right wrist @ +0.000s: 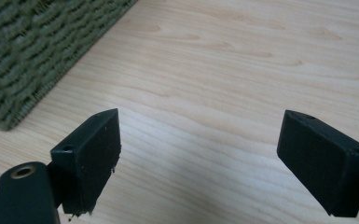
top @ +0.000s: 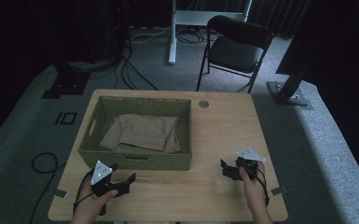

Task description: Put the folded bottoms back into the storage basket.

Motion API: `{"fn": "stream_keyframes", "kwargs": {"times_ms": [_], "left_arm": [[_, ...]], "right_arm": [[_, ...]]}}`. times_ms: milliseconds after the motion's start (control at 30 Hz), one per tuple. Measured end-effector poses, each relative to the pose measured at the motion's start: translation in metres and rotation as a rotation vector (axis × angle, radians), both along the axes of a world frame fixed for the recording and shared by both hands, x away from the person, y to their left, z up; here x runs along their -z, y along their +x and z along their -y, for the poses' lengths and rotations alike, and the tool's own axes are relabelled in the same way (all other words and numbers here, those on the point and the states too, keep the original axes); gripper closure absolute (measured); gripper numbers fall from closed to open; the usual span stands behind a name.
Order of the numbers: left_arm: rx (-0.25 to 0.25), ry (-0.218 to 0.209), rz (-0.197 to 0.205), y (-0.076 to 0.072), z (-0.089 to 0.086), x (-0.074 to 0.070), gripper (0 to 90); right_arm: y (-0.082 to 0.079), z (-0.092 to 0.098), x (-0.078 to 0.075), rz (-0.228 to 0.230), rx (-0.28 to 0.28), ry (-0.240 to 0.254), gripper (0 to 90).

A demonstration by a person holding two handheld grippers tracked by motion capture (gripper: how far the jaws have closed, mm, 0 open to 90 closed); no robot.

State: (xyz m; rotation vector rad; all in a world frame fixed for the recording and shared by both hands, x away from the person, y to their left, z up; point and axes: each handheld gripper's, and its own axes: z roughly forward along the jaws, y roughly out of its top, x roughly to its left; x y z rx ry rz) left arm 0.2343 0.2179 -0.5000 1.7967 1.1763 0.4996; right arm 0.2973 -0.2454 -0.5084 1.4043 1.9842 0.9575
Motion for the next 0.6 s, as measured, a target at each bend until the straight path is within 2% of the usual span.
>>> {"fn": "stream_keyframes", "kwargs": {"times_ms": [67, 133, 200, 367, 467, 500, 533, 600], "left_arm": [[-0.011, -0.005, -0.008, -0.001, -0.003, 0.005, 16.6], [-0.025, 0.004, -0.02, -0.002, -0.007, 0.014, 16.6], [-0.033, 0.016, -0.031, -0.003, -0.009, 0.019, 16.6], [-0.054, 0.024, -0.045, -0.005, -0.016, 0.027, 16.6], [-0.079, 0.016, -0.058, -0.006, -0.022, 0.034, 16.6], [-0.079, 0.016, -0.058, -0.006, -0.022, 0.034, 16.7], [-0.093, 0.024, -0.061, -0.006, -0.025, 0.037, 16.6], [-0.112, 0.046, -0.053, -0.005, -0.027, 0.039, 16.6]], "right_arm": [[-0.001, 0.002, 0.002, -0.003, 0.002, 0.0, 12.9], [-0.004, 0.009, 0.014, -0.032, 0.008, -0.007, 12.9], [-0.006, 0.013, 0.019, -0.045, 0.02, -0.011, 13.3], [-0.009, 0.021, 0.025, -0.054, 0.036, -0.024, 13.3], [-0.012, 0.03, 0.031, -0.062, 0.088, -0.053, 12.4], [-0.012, 0.03, 0.031, -0.062, 0.088, -0.053, 12.4], [-0.014, 0.035, 0.033, -0.063, 0.112, -0.05, 12.3], [-0.015, 0.038, 0.034, -0.067, 0.125, -0.053, 12.3]]}}
